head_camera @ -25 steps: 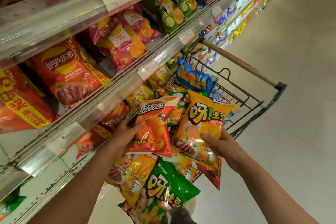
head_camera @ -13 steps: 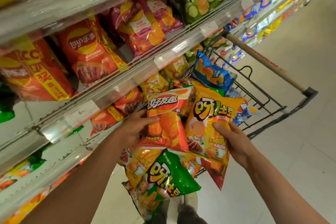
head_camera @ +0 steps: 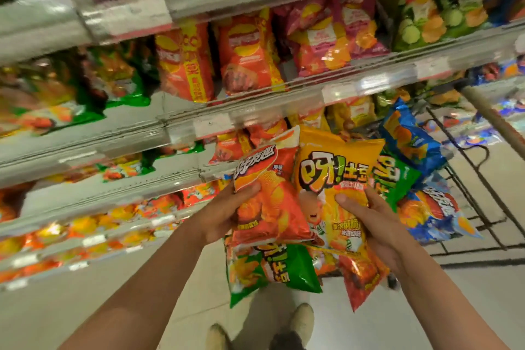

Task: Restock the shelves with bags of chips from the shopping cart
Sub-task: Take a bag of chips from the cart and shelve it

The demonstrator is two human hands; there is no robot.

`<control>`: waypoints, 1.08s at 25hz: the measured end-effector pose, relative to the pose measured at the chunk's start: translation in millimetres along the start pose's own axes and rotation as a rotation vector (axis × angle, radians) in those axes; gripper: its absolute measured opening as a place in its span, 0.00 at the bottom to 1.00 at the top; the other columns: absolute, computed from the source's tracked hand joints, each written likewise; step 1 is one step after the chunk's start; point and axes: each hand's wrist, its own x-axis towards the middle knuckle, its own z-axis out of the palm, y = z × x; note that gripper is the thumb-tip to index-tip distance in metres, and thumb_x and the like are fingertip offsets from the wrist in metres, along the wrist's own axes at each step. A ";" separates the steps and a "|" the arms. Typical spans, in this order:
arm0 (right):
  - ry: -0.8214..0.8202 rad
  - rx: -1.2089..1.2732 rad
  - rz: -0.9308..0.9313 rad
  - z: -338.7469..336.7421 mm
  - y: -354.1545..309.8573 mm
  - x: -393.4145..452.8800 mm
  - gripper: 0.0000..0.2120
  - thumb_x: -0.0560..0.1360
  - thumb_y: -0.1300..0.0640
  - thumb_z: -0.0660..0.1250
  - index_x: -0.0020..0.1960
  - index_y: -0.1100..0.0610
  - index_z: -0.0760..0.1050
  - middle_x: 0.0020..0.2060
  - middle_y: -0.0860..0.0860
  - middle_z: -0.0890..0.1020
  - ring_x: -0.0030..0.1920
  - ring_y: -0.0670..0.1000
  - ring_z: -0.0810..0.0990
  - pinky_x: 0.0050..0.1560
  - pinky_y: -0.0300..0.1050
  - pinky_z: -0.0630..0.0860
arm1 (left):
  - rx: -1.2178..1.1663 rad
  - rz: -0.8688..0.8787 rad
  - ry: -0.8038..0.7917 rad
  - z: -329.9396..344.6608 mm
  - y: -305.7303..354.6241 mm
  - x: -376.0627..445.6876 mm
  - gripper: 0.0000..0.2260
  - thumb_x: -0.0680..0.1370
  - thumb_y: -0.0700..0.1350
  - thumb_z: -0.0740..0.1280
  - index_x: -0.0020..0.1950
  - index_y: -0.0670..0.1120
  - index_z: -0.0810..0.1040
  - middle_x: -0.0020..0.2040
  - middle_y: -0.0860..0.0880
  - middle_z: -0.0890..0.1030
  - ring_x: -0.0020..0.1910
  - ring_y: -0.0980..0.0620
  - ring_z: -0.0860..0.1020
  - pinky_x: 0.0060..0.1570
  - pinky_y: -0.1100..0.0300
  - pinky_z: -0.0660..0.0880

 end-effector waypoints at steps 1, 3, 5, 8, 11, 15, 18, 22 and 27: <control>-0.024 -0.019 0.000 12.2 2.3 1.0 0.21 0.68 0.59 0.76 0.58 0.45 0.79 0.49 0.51 0.88 0.47 0.54 0.88 0.37 0.47 0.84 | -0.025 0.016 0.023 -9.8 -2.5 -14.0 0.35 0.66 0.60 0.81 0.70 0.53 0.76 0.64 0.47 0.83 0.62 0.46 0.82 0.57 0.49 0.81; -0.089 -0.074 0.012 39.8 9.5 2.3 0.20 0.68 0.59 0.77 0.58 0.45 0.79 0.50 0.52 0.88 0.49 0.56 0.88 0.42 0.53 0.85 | -0.082 0.055 0.082 -35.5 -9.7 -46.4 0.30 0.69 0.56 0.80 0.69 0.52 0.77 0.63 0.46 0.83 0.62 0.44 0.82 0.54 0.50 0.81; -0.160 -0.133 0.029 76.1 20.9 -1.1 0.22 0.67 0.55 0.78 0.59 0.45 0.80 0.54 0.55 0.87 0.52 0.58 0.87 0.47 0.56 0.84 | -0.139 0.111 0.156 -67.4 -20.9 -87.4 0.24 0.72 0.51 0.79 0.66 0.52 0.79 0.62 0.44 0.84 0.59 0.42 0.83 0.50 0.50 0.82; -0.227 -0.225 0.014 133.3 45.9 -18.1 0.29 0.63 0.49 0.81 0.62 0.38 0.78 0.57 0.48 0.86 0.55 0.52 0.86 0.51 0.52 0.84 | -0.219 0.195 0.316 -112.2 -42.2 -151.4 0.21 0.71 0.45 0.78 0.63 0.52 0.80 0.56 0.42 0.86 0.52 0.41 0.86 0.42 0.49 0.83; -0.300 -0.317 0.008 193.7 82.2 -47.9 0.31 0.59 0.46 0.82 0.61 0.36 0.78 0.51 0.40 0.87 0.51 0.44 0.86 0.43 0.44 0.84 | -0.250 0.284 0.430 -157.7 -74.0 -218.3 0.24 0.72 0.40 0.77 0.66 0.51 0.76 0.56 0.42 0.86 0.52 0.40 0.86 0.42 0.47 0.83; -0.356 -0.397 0.048 271.3 136.2 -100.6 0.19 0.64 0.47 0.80 0.49 0.35 0.76 0.40 0.27 0.83 0.43 0.33 0.83 0.46 0.38 0.78 | -0.214 0.372 0.531 -222.4 -125.4 -303.6 0.23 0.74 0.38 0.75 0.67 0.52 0.75 0.55 0.44 0.86 0.50 0.43 0.86 0.41 0.48 0.84; -0.390 -0.445 0.049 317.6 172.0 -127.2 0.14 0.72 0.53 0.78 0.50 0.39 0.78 0.40 0.33 0.86 0.38 0.34 0.84 0.34 0.33 0.78 | -0.227 0.427 0.575 -261.4 -158.2 -354.3 0.25 0.73 0.38 0.75 0.69 0.50 0.75 0.58 0.42 0.85 0.56 0.38 0.84 0.55 0.38 0.80; -0.425 -0.513 0.035 367.8 206.5 -157.8 0.19 0.71 0.52 0.78 0.60 0.47 0.79 0.49 0.46 0.88 0.47 0.46 0.87 0.37 0.38 0.82 | -0.280 0.466 0.604 -296.5 -180.5 -405.7 0.27 0.71 0.38 0.76 0.68 0.51 0.75 0.57 0.43 0.86 0.53 0.40 0.85 0.47 0.45 0.83; -0.467 -0.524 0.086 405.3 230.1 -167.5 0.19 0.72 0.53 0.77 0.62 0.49 0.78 0.51 0.50 0.88 0.49 0.54 0.88 0.41 0.47 0.84 | -0.303 0.487 0.606 -325.6 -195.5 -430.7 0.27 0.73 0.35 0.74 0.70 0.50 0.74 0.58 0.43 0.85 0.55 0.41 0.85 0.46 0.48 0.84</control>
